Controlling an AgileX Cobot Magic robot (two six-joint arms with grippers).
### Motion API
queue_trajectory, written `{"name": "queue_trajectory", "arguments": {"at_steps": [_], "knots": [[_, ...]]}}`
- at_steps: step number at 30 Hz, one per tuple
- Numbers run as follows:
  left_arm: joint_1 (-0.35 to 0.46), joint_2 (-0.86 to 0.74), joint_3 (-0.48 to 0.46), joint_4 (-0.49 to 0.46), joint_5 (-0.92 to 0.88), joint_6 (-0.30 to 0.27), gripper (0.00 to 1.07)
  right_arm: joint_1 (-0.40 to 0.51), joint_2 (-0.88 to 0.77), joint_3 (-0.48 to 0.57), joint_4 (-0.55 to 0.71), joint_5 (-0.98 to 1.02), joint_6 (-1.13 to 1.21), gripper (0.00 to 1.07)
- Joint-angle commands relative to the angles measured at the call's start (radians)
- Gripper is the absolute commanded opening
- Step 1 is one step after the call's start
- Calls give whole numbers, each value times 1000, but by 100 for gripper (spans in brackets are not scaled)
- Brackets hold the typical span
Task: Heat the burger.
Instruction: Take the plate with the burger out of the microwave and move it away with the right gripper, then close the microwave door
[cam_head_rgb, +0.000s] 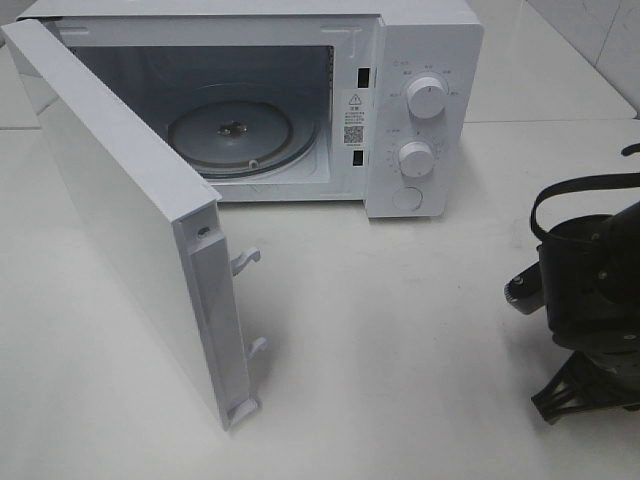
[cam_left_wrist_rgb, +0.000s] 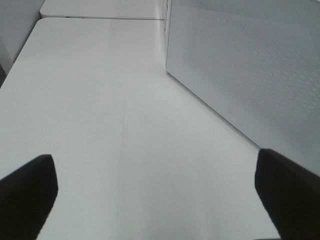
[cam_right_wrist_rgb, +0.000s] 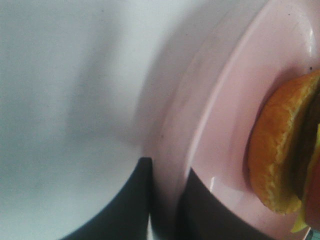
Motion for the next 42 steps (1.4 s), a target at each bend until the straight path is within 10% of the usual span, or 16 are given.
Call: {"name": "queue_trajectory", "arguments": {"at_steps": [1,8,18,35,42], "knots": [[2,-18,3,-3,-13,-2,100,0,26,-2,-47,40,22,5],[2,-18,3,-3,-13,-2,100,0,66,-2,-47,10,69,12],[2,-18,3,-3,-13,-2,100,3,18,-3,-15,19,-19,53],[2,-18,3,-3,-13,-3,100,3,-347,-66,296,-24,-493,56],[2,-18,3,-3,-13,-3,100,3,-554,-66,475,-67,-775,72]]}}
